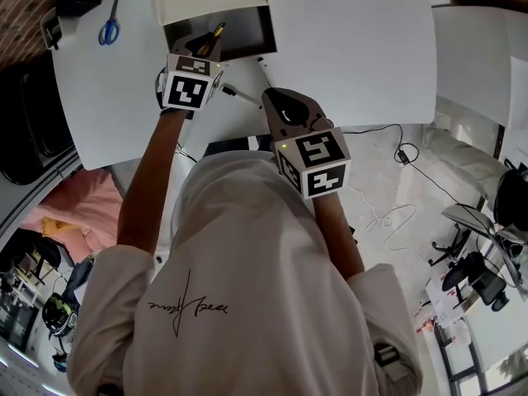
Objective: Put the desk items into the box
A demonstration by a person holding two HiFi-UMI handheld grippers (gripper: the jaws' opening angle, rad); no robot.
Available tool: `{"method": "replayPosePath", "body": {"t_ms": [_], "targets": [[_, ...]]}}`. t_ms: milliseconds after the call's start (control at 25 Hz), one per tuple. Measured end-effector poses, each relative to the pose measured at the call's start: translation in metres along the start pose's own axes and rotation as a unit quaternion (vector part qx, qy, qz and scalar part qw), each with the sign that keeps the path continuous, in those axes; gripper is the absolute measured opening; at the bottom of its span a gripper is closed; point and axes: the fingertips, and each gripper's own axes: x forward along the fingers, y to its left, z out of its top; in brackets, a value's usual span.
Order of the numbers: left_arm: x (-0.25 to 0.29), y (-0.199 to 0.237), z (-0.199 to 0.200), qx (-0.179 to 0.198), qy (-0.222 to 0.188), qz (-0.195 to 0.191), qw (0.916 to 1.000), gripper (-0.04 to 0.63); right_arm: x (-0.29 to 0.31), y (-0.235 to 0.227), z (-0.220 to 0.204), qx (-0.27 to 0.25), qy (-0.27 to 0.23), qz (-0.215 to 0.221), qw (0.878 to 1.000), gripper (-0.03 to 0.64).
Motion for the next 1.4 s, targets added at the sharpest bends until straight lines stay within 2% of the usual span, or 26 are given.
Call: {"method": "replayPosePath", "body": {"t_ms": [600, 800, 1400], "targets": [[0.018, 0.000, -0.010, -0.011, 0.015, 0.001, 0.9998, 0.054, -0.005, -0.005, 0.002, 0.002, 0.000, -0.006, 1.000, 0.026], [0.022, 0.001, -0.014, 0.001, 0.030, 0.004, 0.9996, 0.054, -0.005, -0.007, 0.001, 0.004, -0.001, -0.008, 1.000, 0.026], [0.026, 0.004, -0.017, -0.017, 0.027, -0.001, 0.9995, 0.057, -0.006, -0.007, 0.001, 0.005, -0.001, -0.008, 1.000, 0.026]]}}
